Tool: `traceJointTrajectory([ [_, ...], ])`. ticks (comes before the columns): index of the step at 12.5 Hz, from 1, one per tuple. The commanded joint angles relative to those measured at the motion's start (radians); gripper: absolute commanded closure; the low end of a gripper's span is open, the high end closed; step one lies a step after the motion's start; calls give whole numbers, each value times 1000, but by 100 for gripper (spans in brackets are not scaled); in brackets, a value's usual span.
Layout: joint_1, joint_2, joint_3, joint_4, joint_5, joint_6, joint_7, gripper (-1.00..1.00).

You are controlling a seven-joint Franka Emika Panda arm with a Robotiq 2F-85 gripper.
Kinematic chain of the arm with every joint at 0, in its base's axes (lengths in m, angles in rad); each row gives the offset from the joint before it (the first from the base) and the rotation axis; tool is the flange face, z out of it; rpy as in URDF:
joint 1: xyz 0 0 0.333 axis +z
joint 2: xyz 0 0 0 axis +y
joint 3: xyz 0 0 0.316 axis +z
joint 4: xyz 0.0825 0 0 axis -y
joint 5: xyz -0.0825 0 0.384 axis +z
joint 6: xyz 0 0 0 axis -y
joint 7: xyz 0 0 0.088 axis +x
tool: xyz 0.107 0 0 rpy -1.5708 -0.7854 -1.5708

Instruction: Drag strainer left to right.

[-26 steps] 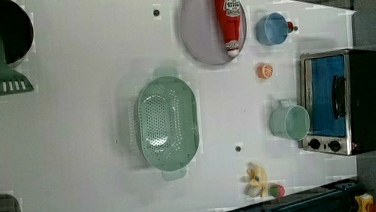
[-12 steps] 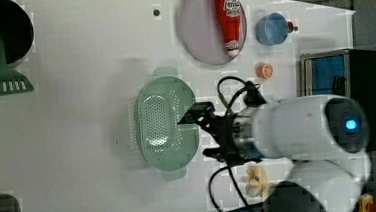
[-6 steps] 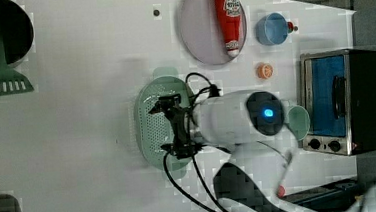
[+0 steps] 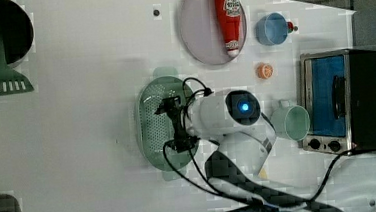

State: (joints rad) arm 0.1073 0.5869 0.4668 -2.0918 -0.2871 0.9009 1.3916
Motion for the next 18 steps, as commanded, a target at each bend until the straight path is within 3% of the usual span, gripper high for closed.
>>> traceJointTrajectory([
  [1, -2, -18, -11, 22, -3, 23, 73, -100],
  [8, -14, -40, -75, -15, -16, 46, 71, -100],
  [18, -102, -105, -103, -114, -16, 66, 4, -100],
])
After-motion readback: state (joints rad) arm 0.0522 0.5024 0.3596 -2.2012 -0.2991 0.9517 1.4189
